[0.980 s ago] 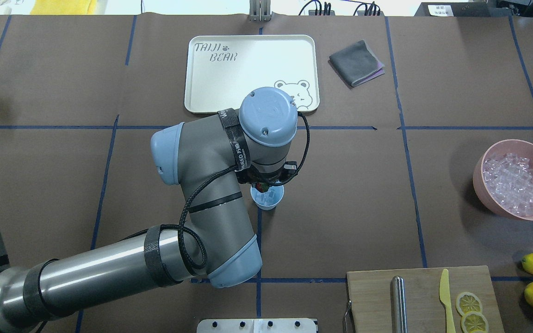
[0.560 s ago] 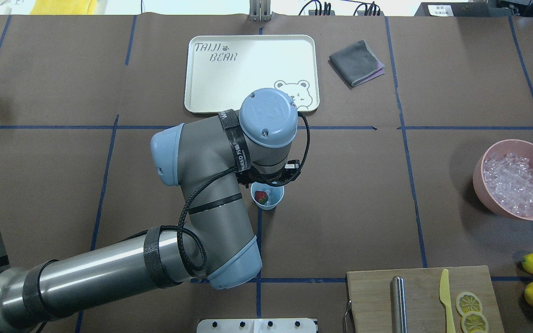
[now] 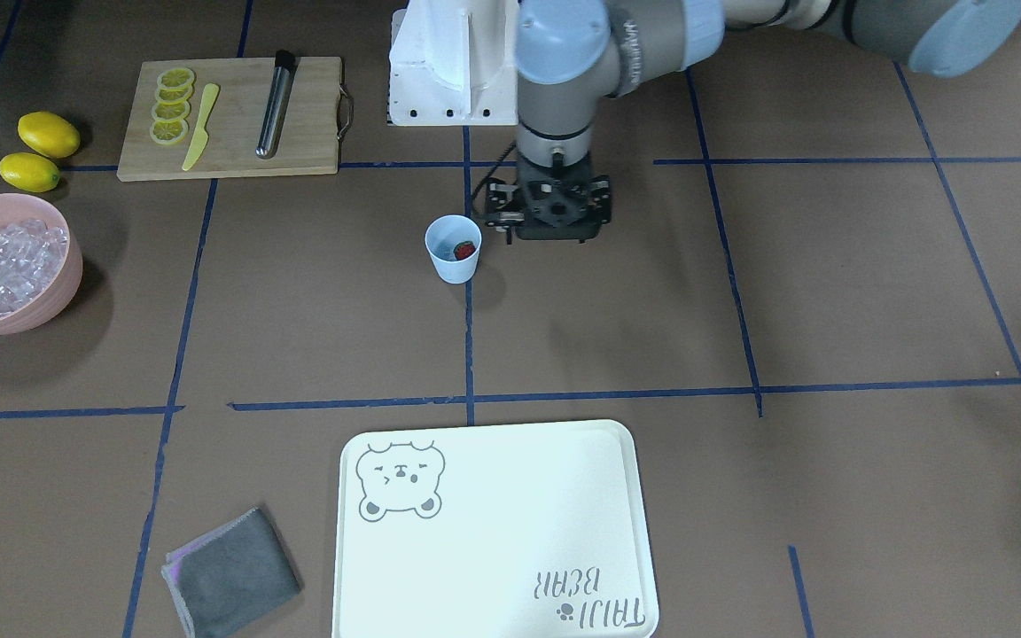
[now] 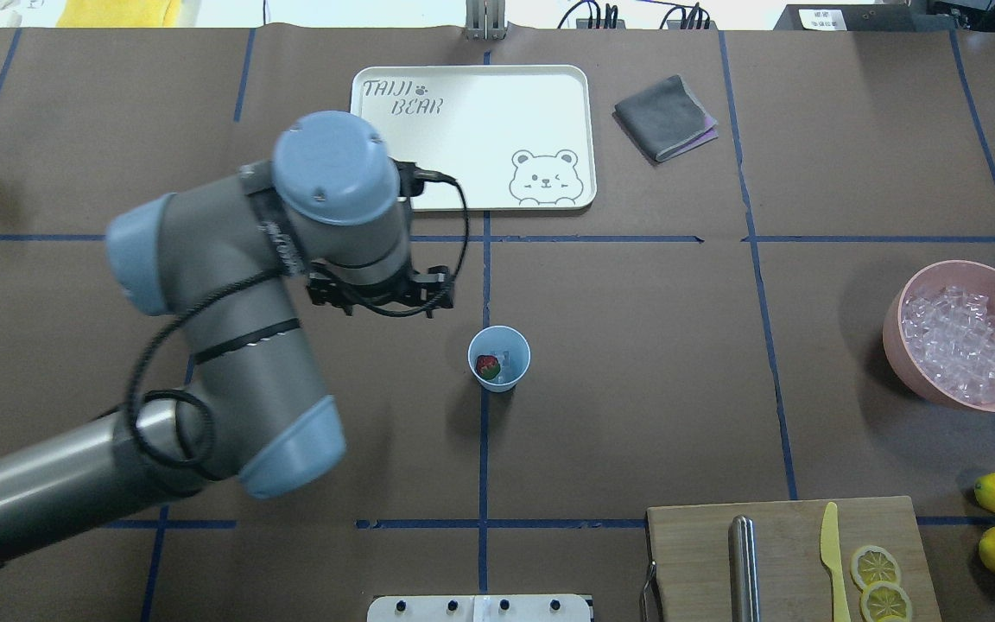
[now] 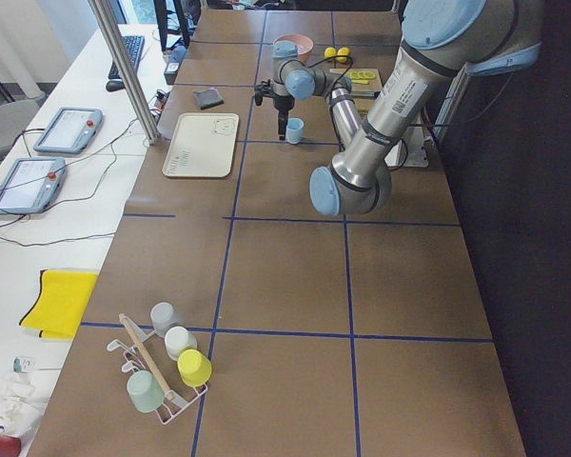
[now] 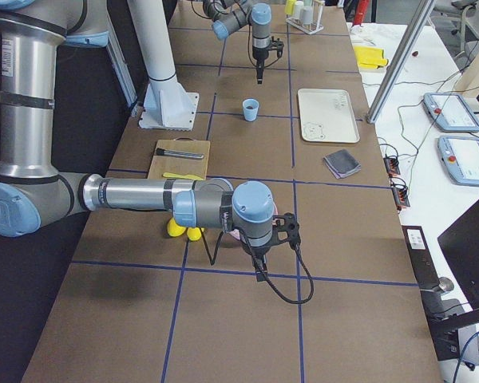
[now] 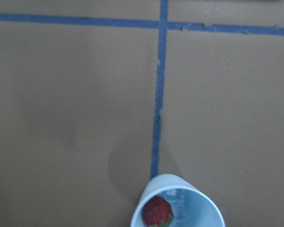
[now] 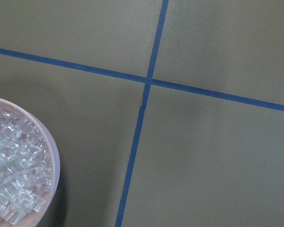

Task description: Put ice and strawberries in cup

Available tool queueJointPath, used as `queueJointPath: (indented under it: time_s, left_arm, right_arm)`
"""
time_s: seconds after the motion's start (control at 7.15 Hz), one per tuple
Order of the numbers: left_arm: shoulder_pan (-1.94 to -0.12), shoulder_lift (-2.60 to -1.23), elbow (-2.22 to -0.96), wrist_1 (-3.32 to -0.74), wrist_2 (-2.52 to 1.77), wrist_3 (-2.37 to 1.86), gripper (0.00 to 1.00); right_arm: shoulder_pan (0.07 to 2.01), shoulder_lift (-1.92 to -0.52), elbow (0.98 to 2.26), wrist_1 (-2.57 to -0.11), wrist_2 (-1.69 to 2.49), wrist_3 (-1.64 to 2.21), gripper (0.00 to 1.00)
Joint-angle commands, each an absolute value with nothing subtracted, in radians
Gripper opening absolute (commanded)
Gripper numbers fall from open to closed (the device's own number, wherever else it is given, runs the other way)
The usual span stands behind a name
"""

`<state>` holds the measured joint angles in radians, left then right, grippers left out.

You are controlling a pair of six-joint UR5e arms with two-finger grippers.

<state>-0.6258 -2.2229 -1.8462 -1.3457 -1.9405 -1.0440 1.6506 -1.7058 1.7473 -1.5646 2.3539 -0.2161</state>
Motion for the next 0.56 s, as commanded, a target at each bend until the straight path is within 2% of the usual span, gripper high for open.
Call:
queueJointPath:
  time_s: [0.0,0.42]
  left_arm:
    - [-0.841,-2.024,-2.002,-1.286,-2.075,-0.714,1.0]
    - [-1.114,-1.826,-1.991,-1.285,-2.21,-0.304,1.0]
  right_arm:
    - [1.651,-1.706,1.747,-1.565,2.353,-0.215,1.0]
    - [1.651,-1.706,1.746,-1.565,2.352,-0.216,1.0]
